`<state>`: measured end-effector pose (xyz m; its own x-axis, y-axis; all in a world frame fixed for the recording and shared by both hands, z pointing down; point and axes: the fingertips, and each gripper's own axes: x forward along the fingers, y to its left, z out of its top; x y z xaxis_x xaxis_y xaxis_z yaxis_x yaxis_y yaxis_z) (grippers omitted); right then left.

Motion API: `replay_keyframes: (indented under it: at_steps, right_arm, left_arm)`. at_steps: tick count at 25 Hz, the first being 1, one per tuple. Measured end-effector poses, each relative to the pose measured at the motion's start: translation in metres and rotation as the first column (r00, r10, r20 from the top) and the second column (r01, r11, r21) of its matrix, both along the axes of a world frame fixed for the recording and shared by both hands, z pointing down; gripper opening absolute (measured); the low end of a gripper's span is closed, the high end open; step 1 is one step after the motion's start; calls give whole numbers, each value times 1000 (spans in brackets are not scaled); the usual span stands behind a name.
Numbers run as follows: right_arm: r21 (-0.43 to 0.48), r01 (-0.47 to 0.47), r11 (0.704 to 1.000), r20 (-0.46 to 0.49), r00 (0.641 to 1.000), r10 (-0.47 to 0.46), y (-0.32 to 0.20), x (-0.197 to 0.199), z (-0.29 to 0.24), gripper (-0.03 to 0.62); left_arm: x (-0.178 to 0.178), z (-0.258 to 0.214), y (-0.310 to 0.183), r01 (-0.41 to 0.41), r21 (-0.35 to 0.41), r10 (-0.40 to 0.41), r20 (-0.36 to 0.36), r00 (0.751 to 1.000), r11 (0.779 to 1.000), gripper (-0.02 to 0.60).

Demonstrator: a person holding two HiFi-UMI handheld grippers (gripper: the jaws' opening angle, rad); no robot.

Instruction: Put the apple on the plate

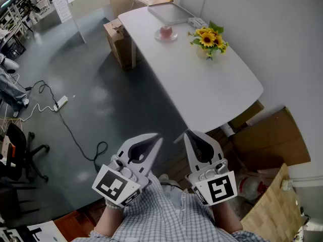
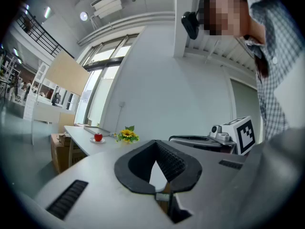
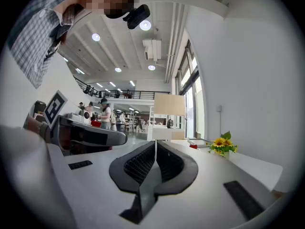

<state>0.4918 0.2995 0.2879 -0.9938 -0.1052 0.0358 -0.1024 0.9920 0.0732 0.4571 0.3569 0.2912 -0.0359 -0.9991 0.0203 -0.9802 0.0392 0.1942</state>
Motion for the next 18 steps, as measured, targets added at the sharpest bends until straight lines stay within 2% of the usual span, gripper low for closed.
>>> replay_keyframes:
  at_steps: [7, 11, 18]
  right_arm:
    - [-3, -5, 1000, -9, 1000, 5, -8, -1, 2, 28]
    - [-29, -6, 1000, -2, 1000, 6, -11, -3, 3, 28]
    - [-44, -18, 999, -24, 1000, 17, -23, -25, 11, 28]
  left_arm:
    - [2, -2, -12, -20, -10, 20, 29, 999, 1000, 8]
    - [0, 2, -16, -25, -19, 25, 20, 999, 1000, 8]
    - [-24, 11, -21, -12, -43, 12, -1, 1000, 999, 8]
